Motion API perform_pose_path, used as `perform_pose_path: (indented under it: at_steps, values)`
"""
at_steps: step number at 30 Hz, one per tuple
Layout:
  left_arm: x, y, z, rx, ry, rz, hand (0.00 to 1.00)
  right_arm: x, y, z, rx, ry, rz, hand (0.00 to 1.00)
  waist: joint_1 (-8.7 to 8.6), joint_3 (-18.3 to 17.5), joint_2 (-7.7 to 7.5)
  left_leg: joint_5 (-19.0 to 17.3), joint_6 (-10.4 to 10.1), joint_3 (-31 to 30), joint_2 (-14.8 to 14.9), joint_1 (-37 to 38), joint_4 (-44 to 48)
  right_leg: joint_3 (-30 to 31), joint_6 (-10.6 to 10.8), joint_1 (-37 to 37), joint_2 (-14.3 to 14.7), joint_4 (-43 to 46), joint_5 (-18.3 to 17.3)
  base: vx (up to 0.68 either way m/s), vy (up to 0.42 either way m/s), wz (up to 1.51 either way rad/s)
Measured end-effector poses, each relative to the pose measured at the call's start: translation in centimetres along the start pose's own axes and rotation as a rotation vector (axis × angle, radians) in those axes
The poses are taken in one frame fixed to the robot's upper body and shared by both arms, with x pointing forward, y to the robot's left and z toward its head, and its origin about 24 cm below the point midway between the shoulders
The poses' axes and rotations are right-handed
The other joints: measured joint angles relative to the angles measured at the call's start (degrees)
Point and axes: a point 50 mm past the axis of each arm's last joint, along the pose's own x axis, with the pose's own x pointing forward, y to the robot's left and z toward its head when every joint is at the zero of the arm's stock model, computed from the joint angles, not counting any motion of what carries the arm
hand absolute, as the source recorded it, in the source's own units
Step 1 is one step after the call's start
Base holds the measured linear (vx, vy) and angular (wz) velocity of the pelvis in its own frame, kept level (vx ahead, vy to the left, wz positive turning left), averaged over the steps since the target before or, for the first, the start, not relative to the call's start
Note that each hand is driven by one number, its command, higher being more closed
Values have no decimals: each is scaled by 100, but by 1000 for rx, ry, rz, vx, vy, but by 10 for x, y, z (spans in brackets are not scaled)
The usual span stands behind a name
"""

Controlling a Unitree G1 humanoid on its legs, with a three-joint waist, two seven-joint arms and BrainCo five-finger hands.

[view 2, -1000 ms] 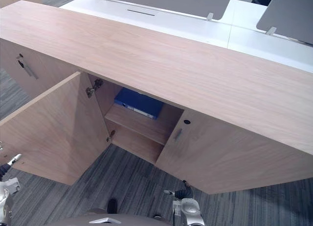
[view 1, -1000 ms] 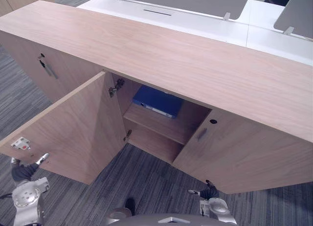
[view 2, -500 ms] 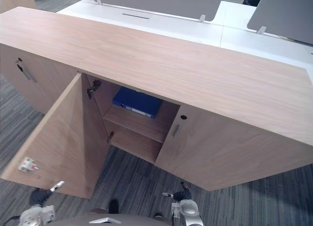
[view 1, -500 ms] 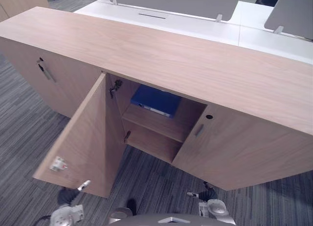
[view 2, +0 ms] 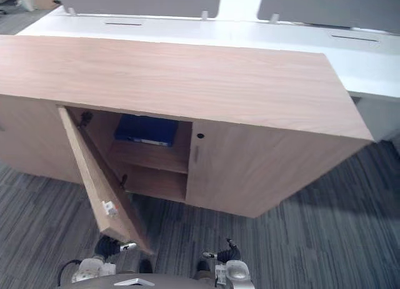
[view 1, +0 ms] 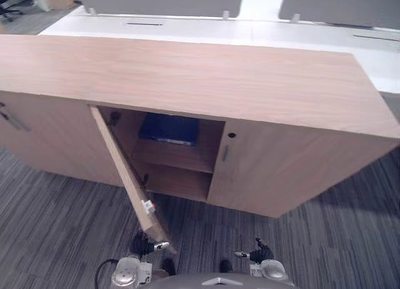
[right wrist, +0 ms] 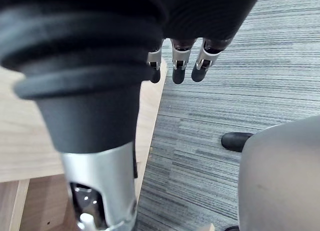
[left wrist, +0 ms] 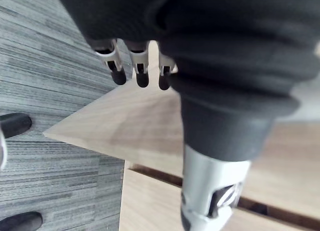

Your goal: Walk over to the cabinet, pick up the folder, carry it to the office cabinet, place the folder inside the office cabinet, then close the office cabinet door

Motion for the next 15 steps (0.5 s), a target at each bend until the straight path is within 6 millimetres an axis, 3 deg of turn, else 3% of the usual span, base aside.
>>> perform_pose_path:
  at_steps: [7,15]
  values:
    - [26,-1,42,36,-106,1,0,0,0,1,-3,-3,2,0,-225,-79,60,-73,-31,534,52,70,35,504,42,-92,108,-230,260,3,-10,-39]
    - [41,17,68,75,-153,82,0,1,-3,2,10,-1,-13,0,-378,-90,58,-113,-62,707,96,124,37,613,22,-80,157,-338,361,-15,-26,-13]
